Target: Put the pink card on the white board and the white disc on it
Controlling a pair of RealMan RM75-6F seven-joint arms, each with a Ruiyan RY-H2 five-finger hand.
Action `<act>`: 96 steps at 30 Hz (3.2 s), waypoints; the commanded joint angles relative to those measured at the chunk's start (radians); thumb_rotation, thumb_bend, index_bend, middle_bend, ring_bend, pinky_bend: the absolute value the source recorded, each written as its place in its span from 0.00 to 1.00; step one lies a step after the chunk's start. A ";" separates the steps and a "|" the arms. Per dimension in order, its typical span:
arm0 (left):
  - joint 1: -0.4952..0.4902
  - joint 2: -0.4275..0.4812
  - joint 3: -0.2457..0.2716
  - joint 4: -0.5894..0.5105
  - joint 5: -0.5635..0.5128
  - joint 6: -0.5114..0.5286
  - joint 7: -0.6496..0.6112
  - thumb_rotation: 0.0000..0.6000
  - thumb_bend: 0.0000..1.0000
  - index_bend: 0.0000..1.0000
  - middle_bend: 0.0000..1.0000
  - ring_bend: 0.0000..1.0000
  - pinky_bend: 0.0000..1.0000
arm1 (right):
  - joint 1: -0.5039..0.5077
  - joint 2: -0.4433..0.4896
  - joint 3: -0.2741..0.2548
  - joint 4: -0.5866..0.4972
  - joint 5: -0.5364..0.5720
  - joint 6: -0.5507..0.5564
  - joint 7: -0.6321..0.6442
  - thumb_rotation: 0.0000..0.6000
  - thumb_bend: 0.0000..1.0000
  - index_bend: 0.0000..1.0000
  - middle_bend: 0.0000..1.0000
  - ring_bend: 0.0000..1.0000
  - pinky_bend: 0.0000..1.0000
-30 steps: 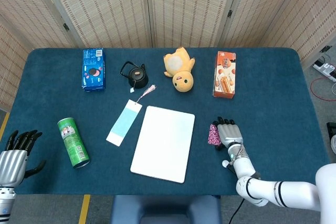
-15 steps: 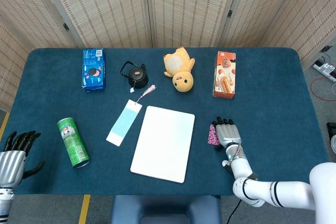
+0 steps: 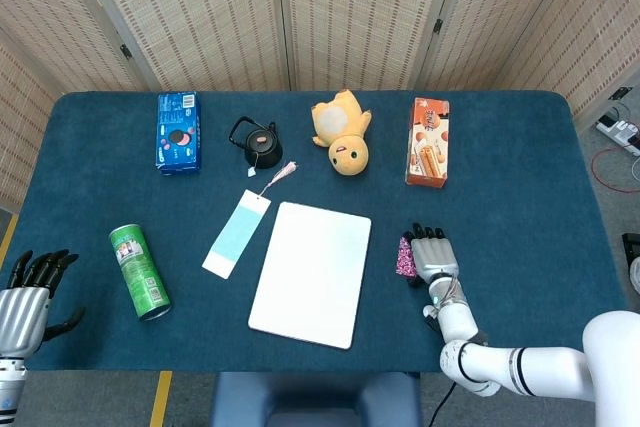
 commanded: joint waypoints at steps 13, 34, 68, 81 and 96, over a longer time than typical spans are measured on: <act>-0.003 -0.001 -0.001 0.001 0.001 -0.001 -0.002 1.00 0.29 0.20 0.17 0.15 0.01 | -0.019 0.001 0.011 -0.016 -0.026 0.023 0.008 0.96 0.32 0.23 0.00 0.01 0.03; 0.014 0.021 0.001 -0.040 0.001 0.022 0.034 1.00 0.29 0.20 0.17 0.16 0.01 | 0.103 0.090 0.100 -0.179 -0.054 -0.055 -0.030 0.95 0.32 0.23 0.00 0.00 0.03; 0.018 0.047 -0.003 -0.118 0.014 0.035 0.100 1.00 0.29 0.20 0.17 0.16 0.01 | 0.000 0.277 -0.147 -0.382 -0.546 0.057 0.097 0.95 0.32 0.06 0.00 0.02 0.02; 0.015 0.069 0.001 -0.215 0.022 0.033 0.189 1.00 0.29 0.20 0.17 0.16 0.01 | -0.167 0.408 -0.330 -0.138 -1.226 0.055 0.471 0.95 0.32 0.34 0.11 0.08 0.01; 0.016 0.070 0.005 -0.244 0.028 0.031 0.215 1.00 0.29 0.20 0.17 0.16 0.01 | -0.281 0.314 -0.361 0.146 -1.416 0.071 0.552 0.95 0.32 0.34 0.11 0.09 0.01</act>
